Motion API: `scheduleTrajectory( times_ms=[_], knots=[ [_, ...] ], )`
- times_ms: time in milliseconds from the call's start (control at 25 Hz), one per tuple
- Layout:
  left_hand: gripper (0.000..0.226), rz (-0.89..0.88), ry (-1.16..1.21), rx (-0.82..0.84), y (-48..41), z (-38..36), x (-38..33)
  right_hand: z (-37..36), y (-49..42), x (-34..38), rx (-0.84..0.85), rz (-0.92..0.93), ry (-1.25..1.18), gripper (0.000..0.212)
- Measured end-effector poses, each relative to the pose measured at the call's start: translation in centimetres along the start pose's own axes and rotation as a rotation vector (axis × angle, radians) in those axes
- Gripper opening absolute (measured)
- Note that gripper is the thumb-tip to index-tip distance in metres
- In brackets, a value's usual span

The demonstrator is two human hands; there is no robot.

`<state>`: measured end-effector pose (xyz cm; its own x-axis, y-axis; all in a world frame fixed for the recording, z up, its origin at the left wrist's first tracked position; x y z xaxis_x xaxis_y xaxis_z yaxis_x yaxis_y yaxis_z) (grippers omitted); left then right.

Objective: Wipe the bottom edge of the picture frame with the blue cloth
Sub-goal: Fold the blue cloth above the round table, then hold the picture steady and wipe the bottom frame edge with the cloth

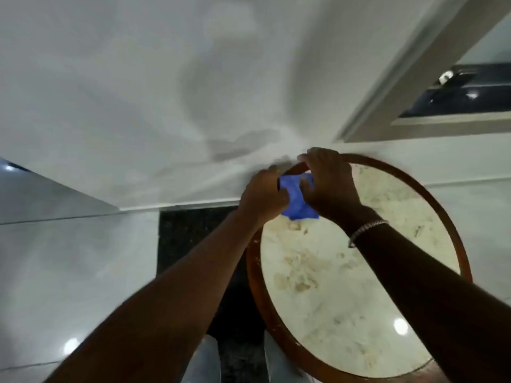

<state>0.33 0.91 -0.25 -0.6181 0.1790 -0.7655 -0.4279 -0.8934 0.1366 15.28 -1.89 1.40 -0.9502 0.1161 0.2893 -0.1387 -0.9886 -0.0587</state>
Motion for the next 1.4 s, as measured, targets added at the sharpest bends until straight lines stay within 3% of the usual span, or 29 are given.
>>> scheduleTrajectory(
  times_ms=[120,200,280,400,600,920,1080,1240,1400],
  knots=[
    [0.057,0.154,0.102,0.078,-0.8,-6.6,3.9,-6.3,1.2,-4.8,0.142,-0.250,0.073,0.051],
    [0.054,0.259,0.170,-0.007,-1.1,-10.1,5.6,-9.9,2.2,-6.9,0.299,-0.382,0.071,0.055],
    [0.039,0.321,0.237,-0.125,-2.1,-11.7,5.5,-11.9,2.0,-7.7,0.344,-0.434,-0.077,0.059],
    [0.041,0.475,0.411,-0.255,-3.7,-12.1,5.0,-13.0,1.8,-7.4,0.250,-0.496,-0.396,0.061],
    [0.018,0.558,0.721,-0.297,-3.5,-7.5,2.5,-8.0,1.2,-4.8,-0.026,-0.412,-0.708,0.060],
    [0.022,0.055,0.998,-0.303,-3.6,12.7,-11.4,12.1,-5.1,5.8,-0.397,-0.195,-1.097,0.059],
    [0.026,-0.221,1.039,-0.427,-2.3,24.1,-20.8,24.1,-8.1,12.0,-0.585,0.015,-1.214,0.064],
    [0.023,-0.544,0.890,-0.602,0.0,33.4,-29.1,35.1,-9.3,18.0,-0.708,0.208,-1.516,0.073],
    [0.016,-0.764,0.650,-0.823,0.9,39.7,-34.8,41.8,-10.9,22.2,-0.857,0.307,-1.453,0.064]
  ],
)
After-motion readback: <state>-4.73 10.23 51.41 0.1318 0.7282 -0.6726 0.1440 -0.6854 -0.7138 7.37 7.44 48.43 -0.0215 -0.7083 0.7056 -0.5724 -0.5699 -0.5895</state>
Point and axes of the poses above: each hand's wrist, its own y-axis away from the middle knuckle, its own z-axis out of the back of the hand, x = y × z, the point moved 1 cm from there along -y, towards the middle knuckle, and after that the axes turned 9 degrees about -z, right-handed, at the moved point
